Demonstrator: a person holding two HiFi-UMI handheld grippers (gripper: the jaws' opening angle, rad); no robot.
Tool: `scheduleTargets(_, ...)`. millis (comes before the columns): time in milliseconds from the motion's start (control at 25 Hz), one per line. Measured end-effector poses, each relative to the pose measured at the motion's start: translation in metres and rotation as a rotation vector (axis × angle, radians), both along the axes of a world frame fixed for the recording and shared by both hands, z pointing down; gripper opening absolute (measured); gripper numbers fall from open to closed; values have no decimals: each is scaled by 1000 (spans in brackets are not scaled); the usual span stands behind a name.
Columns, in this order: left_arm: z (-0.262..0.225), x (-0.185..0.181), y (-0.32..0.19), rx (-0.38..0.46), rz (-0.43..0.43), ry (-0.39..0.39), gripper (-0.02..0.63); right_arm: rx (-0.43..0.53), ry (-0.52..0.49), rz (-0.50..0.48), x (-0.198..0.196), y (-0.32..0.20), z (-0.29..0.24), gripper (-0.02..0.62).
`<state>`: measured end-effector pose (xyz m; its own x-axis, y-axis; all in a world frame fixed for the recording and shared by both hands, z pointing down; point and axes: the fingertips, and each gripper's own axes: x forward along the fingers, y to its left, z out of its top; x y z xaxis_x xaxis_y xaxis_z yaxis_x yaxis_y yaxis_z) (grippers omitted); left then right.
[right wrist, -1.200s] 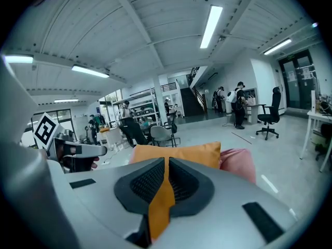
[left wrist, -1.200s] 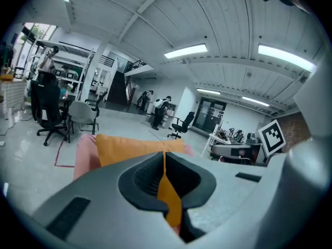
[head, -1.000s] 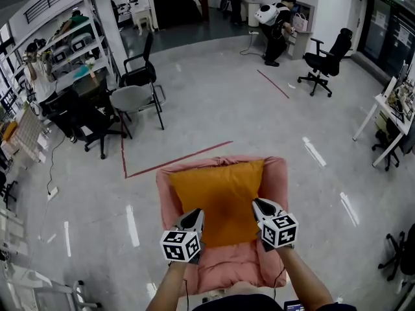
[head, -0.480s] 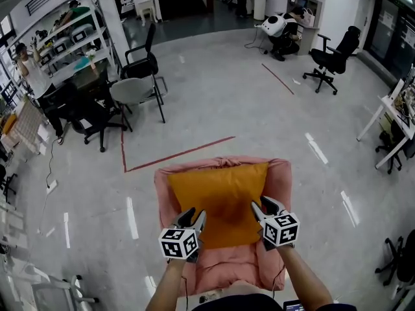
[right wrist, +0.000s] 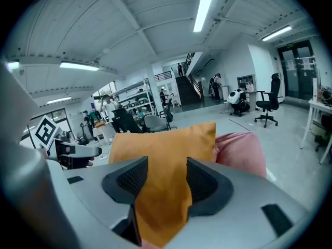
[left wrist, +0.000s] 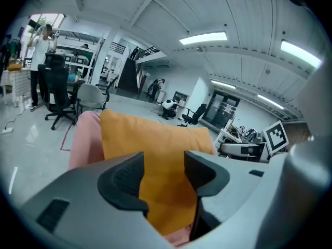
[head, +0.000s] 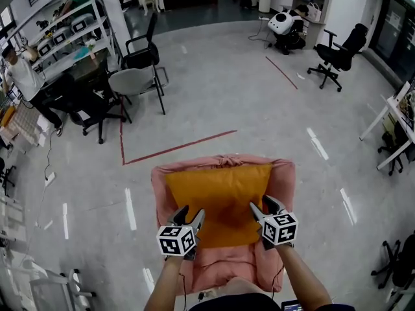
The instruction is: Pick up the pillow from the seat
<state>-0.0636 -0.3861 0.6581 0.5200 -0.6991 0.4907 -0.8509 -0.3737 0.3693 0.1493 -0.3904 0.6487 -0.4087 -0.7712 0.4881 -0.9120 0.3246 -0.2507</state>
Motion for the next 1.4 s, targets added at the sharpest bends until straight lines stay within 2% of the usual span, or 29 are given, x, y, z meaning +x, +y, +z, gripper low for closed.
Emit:
scheduleTargets(320, 19, -15, -16, -22, -66, -36, 293, -48, 13, 11, 4, -17, 24, 267)
scheduleTargets(760, 44, -38, -37, -50, -205, -63, 357, -67, 16, 66, 11, -37, 42, 298)
scheduleTargets(1000, 53, -35, -47, -72, -209, -74, 370, -85, 14, 73, 16, -45, 49, 313)
scheduleTargets(1240, 56, -42, -52, -79, -253, -91, 388, -100, 26, 58, 14, -53, 54, 325)
scheduleTargets(1400, 62, -43, -52, -89, -280, -89, 442, -109, 29, 53, 20, -55, 58, 330)
